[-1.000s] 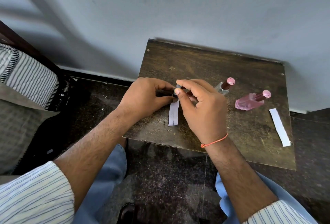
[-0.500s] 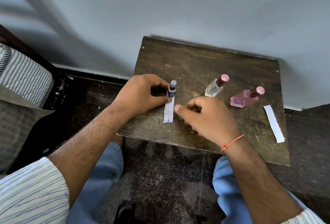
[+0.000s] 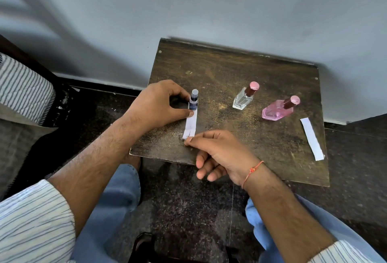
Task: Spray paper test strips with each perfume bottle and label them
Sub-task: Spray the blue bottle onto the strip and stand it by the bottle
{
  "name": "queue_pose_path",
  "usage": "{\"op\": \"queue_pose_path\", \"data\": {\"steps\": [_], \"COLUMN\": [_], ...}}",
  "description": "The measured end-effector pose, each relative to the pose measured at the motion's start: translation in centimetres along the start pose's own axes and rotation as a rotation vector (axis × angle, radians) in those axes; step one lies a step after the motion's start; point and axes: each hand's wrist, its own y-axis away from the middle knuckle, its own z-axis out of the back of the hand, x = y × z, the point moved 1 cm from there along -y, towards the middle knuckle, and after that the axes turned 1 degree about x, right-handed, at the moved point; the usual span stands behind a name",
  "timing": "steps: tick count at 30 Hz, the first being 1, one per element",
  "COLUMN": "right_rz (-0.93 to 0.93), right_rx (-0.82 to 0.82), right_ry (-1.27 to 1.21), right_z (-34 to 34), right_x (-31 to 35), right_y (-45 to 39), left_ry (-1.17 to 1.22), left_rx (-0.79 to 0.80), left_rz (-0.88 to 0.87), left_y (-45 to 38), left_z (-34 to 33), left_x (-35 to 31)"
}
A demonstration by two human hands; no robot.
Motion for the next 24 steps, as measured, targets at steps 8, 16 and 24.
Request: {"op": "queue_pose_path", "data": {"steps": [8, 16, 24], "right_rz": [-0.015, 0.667, 0.738], "right_rx": [-0.046, -0.441, -0.478], "right_ry": [0.053, 0.985, 1.160], "right_z": [-0.6, 1.5, 1.9], "right_x": [-0.4, -0.2, -1.2], "right_y": [0.0, 1.2, 0.3], "left_ry": [-0.013, -0.033, -0.018], "left_rx": [-0.004, 0.003, 0.005], "left_rz": [-0.012, -0.019, -0.005], "left_y": [0.1, -0.1, 0.0], "left_z": [-0.2, 0.0, 0.2], "left_x": [0.0, 0.0, 0.0]}}
